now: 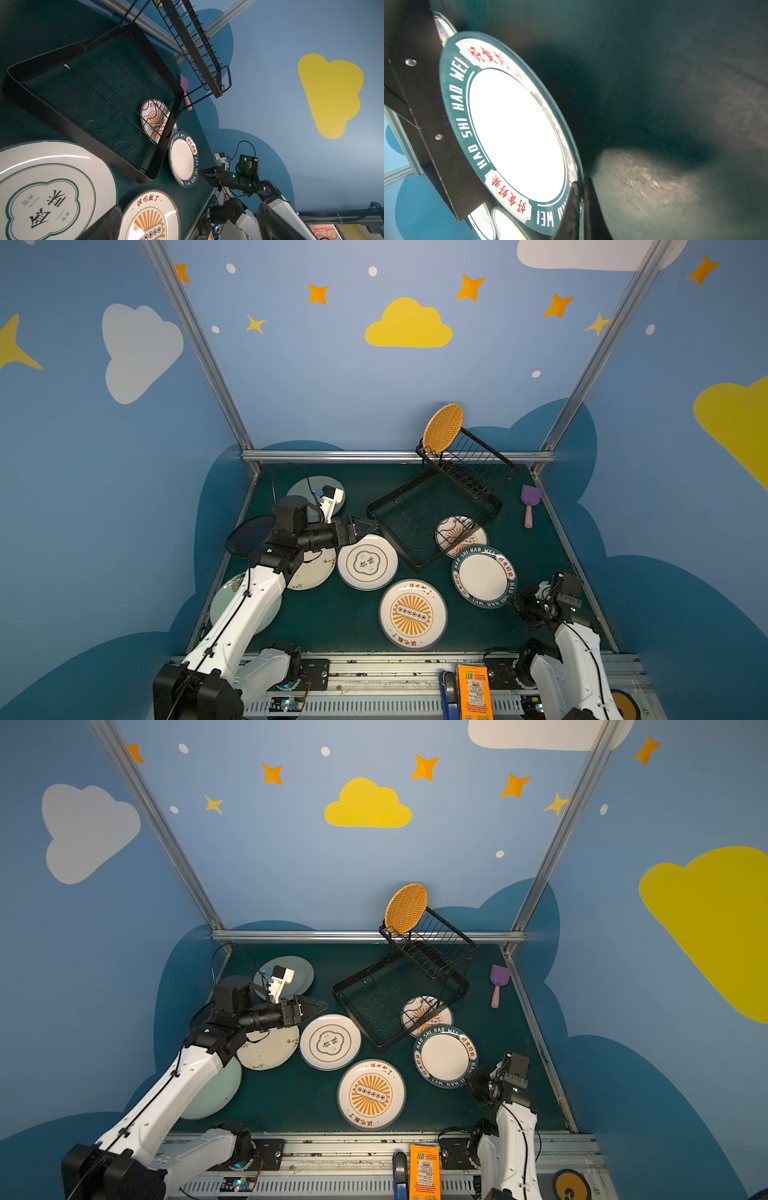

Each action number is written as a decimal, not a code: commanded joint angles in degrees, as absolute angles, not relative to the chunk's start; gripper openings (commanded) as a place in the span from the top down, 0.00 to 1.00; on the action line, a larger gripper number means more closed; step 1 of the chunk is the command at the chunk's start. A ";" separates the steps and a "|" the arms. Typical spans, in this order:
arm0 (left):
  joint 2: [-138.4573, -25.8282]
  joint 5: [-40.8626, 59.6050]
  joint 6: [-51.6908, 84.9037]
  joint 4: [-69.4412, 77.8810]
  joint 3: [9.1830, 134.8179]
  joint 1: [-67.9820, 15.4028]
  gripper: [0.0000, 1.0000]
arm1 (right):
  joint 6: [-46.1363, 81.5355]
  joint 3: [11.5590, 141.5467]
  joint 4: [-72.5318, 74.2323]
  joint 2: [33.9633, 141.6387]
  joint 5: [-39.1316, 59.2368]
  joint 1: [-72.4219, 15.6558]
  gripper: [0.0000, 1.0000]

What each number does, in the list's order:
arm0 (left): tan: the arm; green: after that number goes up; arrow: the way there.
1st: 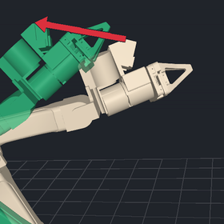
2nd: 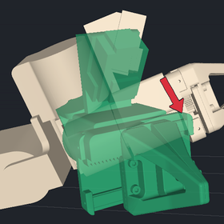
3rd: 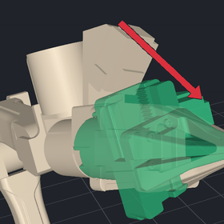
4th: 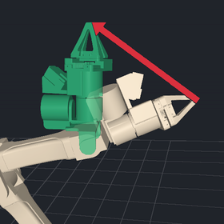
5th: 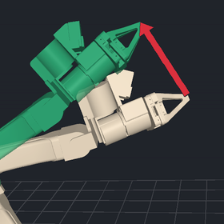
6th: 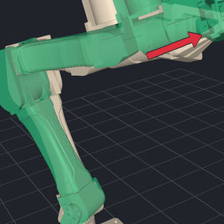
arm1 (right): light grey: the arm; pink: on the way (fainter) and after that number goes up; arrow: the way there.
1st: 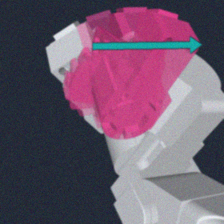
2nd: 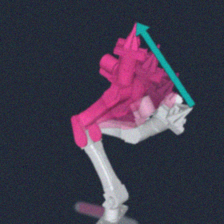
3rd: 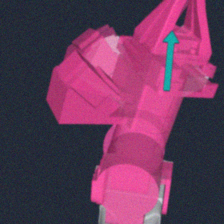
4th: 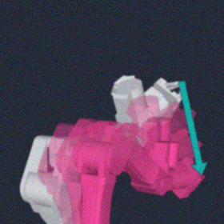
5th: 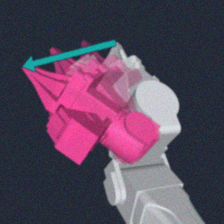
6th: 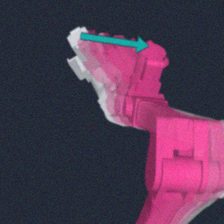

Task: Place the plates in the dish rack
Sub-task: 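Slide the plate toward the side wall and tilt it upright with right gripper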

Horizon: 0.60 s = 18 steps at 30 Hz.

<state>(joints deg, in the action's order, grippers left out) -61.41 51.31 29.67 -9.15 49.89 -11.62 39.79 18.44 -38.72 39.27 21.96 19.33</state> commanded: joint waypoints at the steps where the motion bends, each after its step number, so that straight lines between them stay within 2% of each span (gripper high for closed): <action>1: -61.73 50.89 29.66 -7.82 49.66 -11.30 0.00 | 39.28 20.35 -39.63 38.33 21.68 19.32 1.00; 4: -62.05 50.75 29.64 -7.91 49.58 -11.26 0.00 | 39.73 19.65 -39.74 37.04 18.21 19.49 1.00; 18: -63.04 50.56 29.97 -7.66 49.53 -11.20 0.00 | 42.20 19.76 -34.98 42.59 16.25 25.75 1.00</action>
